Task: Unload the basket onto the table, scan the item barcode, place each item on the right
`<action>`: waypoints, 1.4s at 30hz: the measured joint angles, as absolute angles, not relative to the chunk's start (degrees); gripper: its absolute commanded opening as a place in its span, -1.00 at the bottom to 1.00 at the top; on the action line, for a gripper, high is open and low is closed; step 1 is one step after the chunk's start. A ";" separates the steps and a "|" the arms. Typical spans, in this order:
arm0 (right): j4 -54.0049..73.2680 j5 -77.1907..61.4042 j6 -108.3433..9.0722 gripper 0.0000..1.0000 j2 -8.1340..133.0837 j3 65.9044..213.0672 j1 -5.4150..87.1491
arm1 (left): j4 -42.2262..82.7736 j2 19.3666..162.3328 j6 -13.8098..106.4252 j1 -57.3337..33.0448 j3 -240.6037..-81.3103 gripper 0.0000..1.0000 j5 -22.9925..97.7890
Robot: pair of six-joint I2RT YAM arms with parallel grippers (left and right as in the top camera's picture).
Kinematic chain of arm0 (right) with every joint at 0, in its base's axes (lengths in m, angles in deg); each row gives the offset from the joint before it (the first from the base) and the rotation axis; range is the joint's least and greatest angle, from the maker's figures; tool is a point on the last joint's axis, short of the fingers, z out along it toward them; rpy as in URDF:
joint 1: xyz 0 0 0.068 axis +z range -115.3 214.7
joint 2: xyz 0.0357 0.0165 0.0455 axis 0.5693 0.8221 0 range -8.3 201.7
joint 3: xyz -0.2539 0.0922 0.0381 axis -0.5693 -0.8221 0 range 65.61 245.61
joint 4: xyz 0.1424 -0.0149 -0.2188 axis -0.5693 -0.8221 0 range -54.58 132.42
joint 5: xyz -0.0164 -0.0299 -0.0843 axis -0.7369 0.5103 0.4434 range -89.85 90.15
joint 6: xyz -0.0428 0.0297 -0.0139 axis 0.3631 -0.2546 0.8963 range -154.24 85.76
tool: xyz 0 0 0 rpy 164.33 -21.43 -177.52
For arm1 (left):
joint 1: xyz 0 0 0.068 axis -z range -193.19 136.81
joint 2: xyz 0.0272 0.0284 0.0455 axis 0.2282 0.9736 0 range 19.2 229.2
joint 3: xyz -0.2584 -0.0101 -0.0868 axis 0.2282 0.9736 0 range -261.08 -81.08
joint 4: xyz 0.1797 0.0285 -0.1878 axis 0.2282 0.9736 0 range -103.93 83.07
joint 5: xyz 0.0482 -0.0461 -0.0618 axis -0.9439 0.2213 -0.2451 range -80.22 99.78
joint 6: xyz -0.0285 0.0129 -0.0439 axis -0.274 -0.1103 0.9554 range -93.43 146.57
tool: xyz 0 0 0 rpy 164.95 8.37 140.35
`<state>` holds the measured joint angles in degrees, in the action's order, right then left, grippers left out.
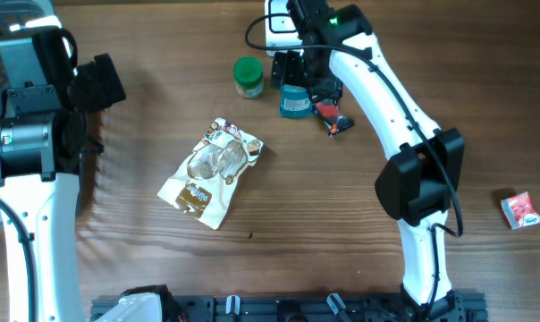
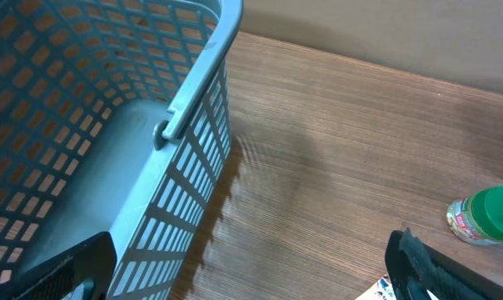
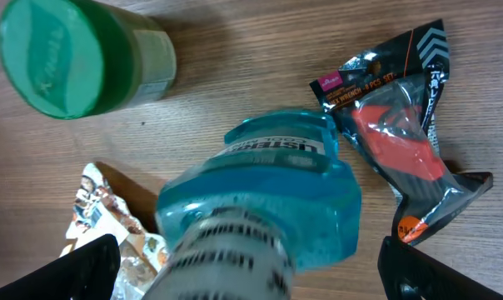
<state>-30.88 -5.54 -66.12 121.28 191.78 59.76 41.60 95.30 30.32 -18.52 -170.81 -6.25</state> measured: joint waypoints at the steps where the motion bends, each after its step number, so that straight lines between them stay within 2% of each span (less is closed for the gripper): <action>1: -30.88 -5.52 -66.12 0.99 121.65 191.78 59.76 | 41.60 95.30 30.32 -18.52 -170.81 1.00 -6.27; 8: -30.86 -5.33 -66.07 0.89 122.88 191.78 59.76 | 41.60 95.30 30.32 -18.52 -170.81 1.00 -6.25; 27: -29.66 -4.56 -64.80 0.88 124.71 192.19 59.76 | 41.60 95.30 30.32 -18.52 -170.81 1.00 -6.25; 29: -29.59 -4.47 -64.78 0.75 124.80 192.28 59.76 | 41.60 95.30 30.32 -18.52 -170.81 1.00 -6.25; 30: -29.55 -4.49 -64.61 0.58 124.84 192.30 59.76 | 41.60 95.30 30.32 -18.52 -170.81 1.00 -6.25; 32: -29.50 -4.45 -64.19 0.41 124.84 192.30 59.76 | 41.60 95.30 30.32 -18.52 -170.81 1.00 -6.27; 42: -29.81 -4.28 -63.30 0.25 124.84 192.43 59.76 | 41.60 95.30 30.32 -18.52 -170.81 1.00 -6.25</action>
<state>-29.81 -4.28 -63.30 124.84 192.43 59.76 41.60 95.30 30.32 -18.52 -170.81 -6.25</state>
